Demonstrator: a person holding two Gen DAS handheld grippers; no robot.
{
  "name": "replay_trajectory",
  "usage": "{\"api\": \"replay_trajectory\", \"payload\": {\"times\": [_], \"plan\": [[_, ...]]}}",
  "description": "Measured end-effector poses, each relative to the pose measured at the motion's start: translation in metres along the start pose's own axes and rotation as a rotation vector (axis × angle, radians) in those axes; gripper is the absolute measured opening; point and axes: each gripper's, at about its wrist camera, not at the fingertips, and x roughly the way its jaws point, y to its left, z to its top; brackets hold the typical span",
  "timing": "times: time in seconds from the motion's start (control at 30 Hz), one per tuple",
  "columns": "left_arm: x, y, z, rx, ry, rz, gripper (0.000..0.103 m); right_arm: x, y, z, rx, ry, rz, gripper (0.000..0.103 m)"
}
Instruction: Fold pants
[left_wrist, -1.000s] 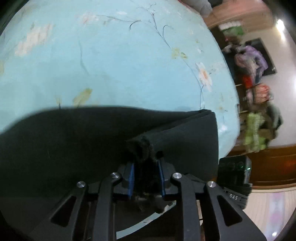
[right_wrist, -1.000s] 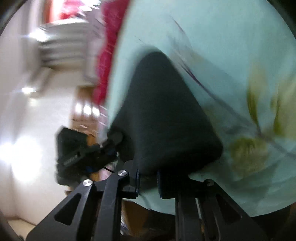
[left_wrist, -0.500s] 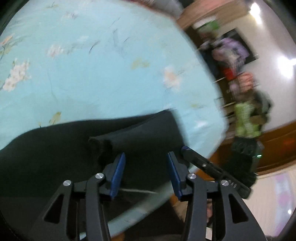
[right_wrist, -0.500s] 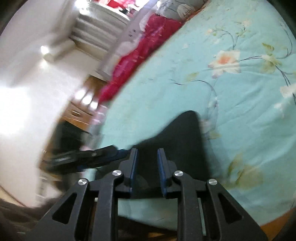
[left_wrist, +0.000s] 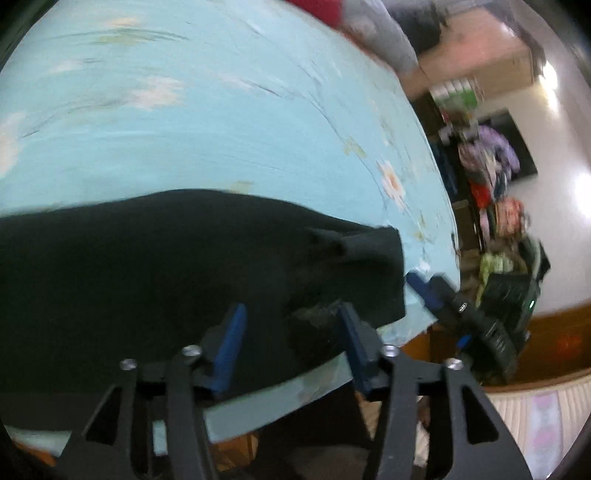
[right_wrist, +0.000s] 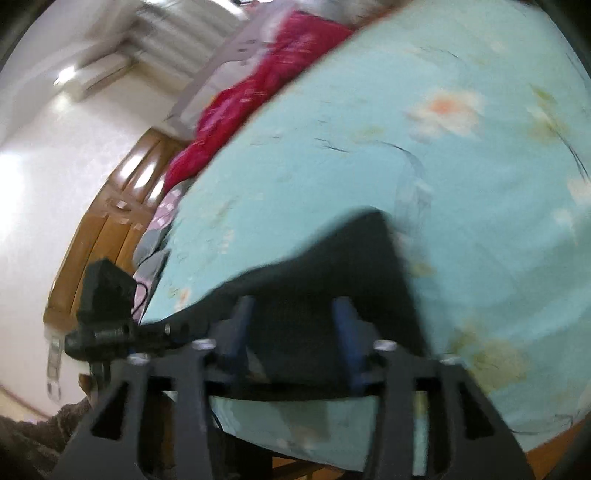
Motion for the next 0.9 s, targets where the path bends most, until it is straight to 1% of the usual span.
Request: {"api": "replay_trajectory", "payload": {"times": [0.07, 0.13, 0.17, 0.27, 0.3, 0.37, 0.4, 0.43, 0.5, 0.57, 0.63, 0.67, 0.7, 0.73, 0.77, 0.8, 0.83, 0.87, 0.9], "plan": [[-0.046, 0.046, -0.021, -0.112, -0.076, -0.005, 0.057, 0.016, 0.031, 0.010, -0.090, 0.040, 0.016, 0.061], [-0.085, 0.098, -0.045, -0.257, -0.140, -0.030, 0.057, 0.044, 0.065, 0.018, -0.180, 0.119, 0.034, 0.061], [-0.103, 0.124, -0.062, -0.353, -0.184, -0.056, 0.057, 0.062, 0.082, 0.021, -0.221, 0.163, 0.039, 0.061], [-0.132, 0.182, -0.102, -0.552, -0.270, -0.107, 0.060, 0.130, 0.148, 0.024, -0.373, 0.321, 0.067, 0.061], [-0.136, 0.197, -0.113, -0.601, -0.291, -0.124, 0.061, 0.148, 0.166, 0.021, -0.415, 0.368, 0.075, 0.061], [-0.135, 0.216, -0.125, -0.675, -0.303, -0.155, 0.062, 0.193, 0.206, 0.009, -0.522, 0.475, 0.070, 0.061], [-0.133, 0.223, -0.127, -0.694, -0.299, -0.174, 0.062, 0.221, 0.231, 0.001, -0.590, 0.549, 0.060, 0.061], [-0.129, 0.228, -0.128, -0.710, -0.289, -0.197, 0.062, 0.230, 0.240, -0.012, -0.633, 0.588, 0.050, 0.061], [-0.122, 0.229, -0.125, -0.718, -0.271, -0.228, 0.062, 0.265, 0.271, -0.030, -0.744, 0.678, 0.024, 0.061], [-0.121, 0.233, -0.119, -0.699, -0.269, -0.226, 0.065, 0.288, 0.295, -0.046, -0.851, 0.708, -0.010, 0.061], [-0.122, 0.234, -0.116, -0.690, -0.279, -0.229, 0.069, 0.309, 0.313, -0.057, -0.905, 0.773, -0.021, 0.062], [-0.119, 0.234, -0.115, -0.687, -0.284, -0.230, 0.069, 0.321, 0.321, -0.065, -0.928, 0.828, -0.025, 0.062], [-0.121, 0.238, -0.114, -0.691, -0.290, -0.228, 0.069, 0.330, 0.328, -0.072, -0.967, 0.856, -0.038, 0.062], [-0.121, 0.242, -0.111, -0.700, -0.302, -0.221, 0.069, 0.334, 0.333, -0.076, -1.003, 0.860, -0.050, 0.063], [-0.114, 0.241, -0.108, -0.711, -0.309, -0.208, 0.069, 0.341, 0.339, -0.085, -1.063, 0.871, -0.067, 0.063], [-0.110, 0.243, -0.107, -0.718, -0.314, -0.206, 0.064, 0.348, 0.342, -0.092, -1.099, 0.890, -0.075, 0.063], [-0.106, 0.246, -0.105, -0.722, -0.313, -0.203, 0.053, 0.355, 0.345, -0.100, -1.130, 0.909, -0.083, 0.063], [-0.103, 0.247, -0.104, -0.723, -0.311, -0.199, 0.045, 0.362, 0.347, -0.109, -1.171, 0.910, -0.100, 0.063], [-0.101, 0.249, -0.104, -0.717, -0.313, -0.201, 0.021, 0.366, 0.348, -0.115, -1.193, 0.907, -0.106, 0.058]]}}
